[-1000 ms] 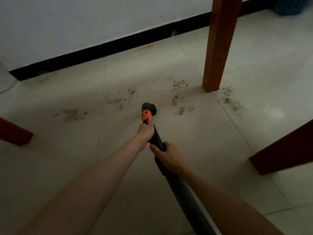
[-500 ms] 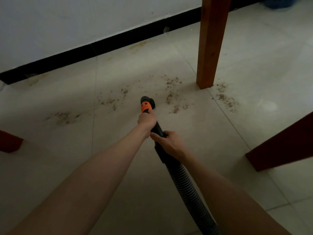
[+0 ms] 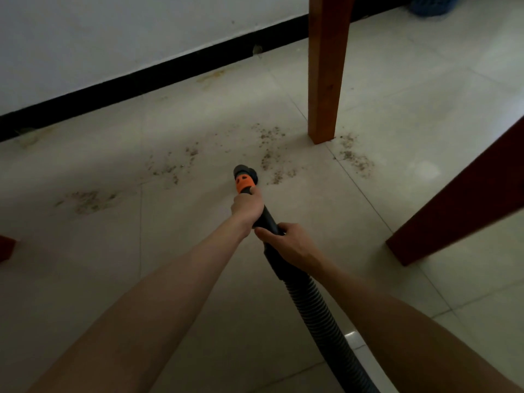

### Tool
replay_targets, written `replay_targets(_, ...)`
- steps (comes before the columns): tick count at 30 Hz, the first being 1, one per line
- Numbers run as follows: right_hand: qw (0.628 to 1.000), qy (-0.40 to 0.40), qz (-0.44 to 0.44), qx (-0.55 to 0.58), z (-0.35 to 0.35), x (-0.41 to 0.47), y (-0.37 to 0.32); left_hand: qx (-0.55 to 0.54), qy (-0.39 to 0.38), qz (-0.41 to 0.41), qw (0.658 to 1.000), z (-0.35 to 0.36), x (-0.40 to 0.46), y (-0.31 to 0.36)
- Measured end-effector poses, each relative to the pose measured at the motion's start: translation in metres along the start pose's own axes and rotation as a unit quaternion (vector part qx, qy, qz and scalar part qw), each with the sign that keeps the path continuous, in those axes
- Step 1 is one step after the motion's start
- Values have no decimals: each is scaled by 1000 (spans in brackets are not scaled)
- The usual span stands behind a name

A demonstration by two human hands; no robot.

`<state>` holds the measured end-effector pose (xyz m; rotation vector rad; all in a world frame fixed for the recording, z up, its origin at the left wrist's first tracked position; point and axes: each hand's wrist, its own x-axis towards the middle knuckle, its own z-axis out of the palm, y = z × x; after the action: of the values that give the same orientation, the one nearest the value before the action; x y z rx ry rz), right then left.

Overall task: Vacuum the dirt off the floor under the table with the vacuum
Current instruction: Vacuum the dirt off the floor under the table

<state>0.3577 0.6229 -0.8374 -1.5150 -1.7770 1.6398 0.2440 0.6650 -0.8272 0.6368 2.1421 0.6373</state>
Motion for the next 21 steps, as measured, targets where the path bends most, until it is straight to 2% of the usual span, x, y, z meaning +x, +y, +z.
replay_targets(9,993,50,-12,-104,0,-17,6,-84,-53,-22,995,7,-13,-3)
replay_targets(15,993,67,-5,-98,-11,-20,8,-116,-73,-17,990,17,-17,5)
replay_targets(21,993,85,6,-77,-25,-17,13,-100,-84,-8,991,31,-20,21)
